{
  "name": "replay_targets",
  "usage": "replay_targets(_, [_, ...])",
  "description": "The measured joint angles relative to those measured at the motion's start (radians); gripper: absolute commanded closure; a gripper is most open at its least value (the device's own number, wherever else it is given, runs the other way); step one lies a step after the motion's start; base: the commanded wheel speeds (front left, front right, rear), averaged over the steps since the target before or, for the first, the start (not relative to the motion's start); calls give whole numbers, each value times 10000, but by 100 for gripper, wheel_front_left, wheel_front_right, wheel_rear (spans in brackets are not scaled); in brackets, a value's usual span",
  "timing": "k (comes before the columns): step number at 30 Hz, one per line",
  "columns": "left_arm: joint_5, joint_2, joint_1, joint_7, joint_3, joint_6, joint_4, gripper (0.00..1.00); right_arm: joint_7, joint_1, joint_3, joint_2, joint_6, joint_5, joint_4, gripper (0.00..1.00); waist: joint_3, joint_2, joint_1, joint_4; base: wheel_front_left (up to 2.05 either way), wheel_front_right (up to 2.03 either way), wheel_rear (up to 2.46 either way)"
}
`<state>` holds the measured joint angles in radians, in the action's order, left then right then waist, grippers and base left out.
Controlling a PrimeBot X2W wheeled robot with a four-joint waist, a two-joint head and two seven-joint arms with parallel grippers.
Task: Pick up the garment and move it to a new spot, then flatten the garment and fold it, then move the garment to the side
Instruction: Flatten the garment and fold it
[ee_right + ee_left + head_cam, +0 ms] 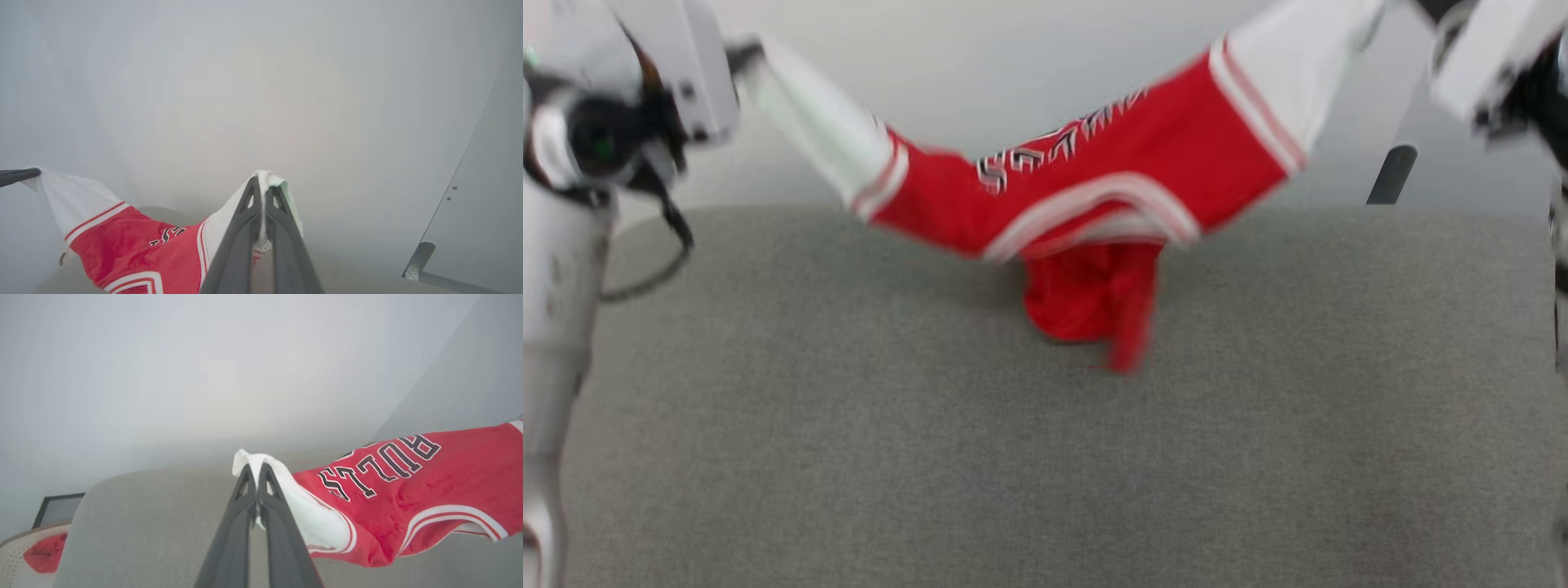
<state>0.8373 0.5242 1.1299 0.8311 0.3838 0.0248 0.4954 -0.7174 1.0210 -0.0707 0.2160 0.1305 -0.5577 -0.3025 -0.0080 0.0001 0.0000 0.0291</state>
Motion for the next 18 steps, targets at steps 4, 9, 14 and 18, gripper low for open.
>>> replay_targets(4, [-410, -173, 1048, -637, 82, -228, 738, 100, 1438, 1335, -531, 25, 0, 326, -1244, 100, -197, 0, 0, -41, 0, 0, 0])
replay_targets(9, [-763, -368, 2077, -1758, 59, -460, 1710, 100, 3244, 2648, -1310, 186, 0, 593, -2690, 100, -345, 0, 0, -62, 0, 0, 0])
replay_targets(14, [-1016, -502, 2877, -3060, -77, -616, 2631, 100, 5010, 3716, -1735, 297, 0, 688, -4071, 100, -404, 0, 0, -41, 0, 0, 0])
replay_targets(18, [-1120, -652, 3398, -3662, -44, -834, 3302, 100, 5749, 4175, -2132, 337, 0, 708, -5032, 100, -392, 0, 1, 12, 0, 0, 0])
